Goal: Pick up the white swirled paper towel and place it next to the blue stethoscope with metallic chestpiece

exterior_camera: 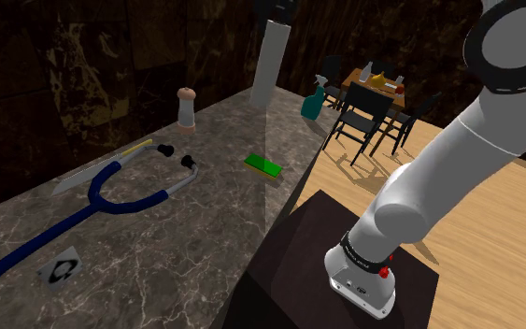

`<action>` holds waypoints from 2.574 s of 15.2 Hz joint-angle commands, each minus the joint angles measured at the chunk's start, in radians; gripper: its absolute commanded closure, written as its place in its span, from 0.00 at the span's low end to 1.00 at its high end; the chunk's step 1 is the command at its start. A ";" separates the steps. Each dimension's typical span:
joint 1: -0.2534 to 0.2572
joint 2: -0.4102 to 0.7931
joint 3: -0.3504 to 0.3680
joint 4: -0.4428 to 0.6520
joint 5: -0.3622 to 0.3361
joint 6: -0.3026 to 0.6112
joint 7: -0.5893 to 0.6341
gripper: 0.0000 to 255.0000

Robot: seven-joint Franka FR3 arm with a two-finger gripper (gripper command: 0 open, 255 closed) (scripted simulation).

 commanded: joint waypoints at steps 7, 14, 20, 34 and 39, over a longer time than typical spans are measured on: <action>0.037 -0.286 0.065 -0.286 0.023 0.005 0.103 1.00; 0.041 -0.355 0.076 -0.429 0.030 0.080 0.111 1.00; 0.042 -0.384 0.077 -0.535 0.031 0.158 0.105 1.00; 0.043 -0.422 0.082 -0.755 0.036 0.340 0.094 1.00; 0.044 -0.425 0.085 -0.825 0.038 0.406 0.090 1.00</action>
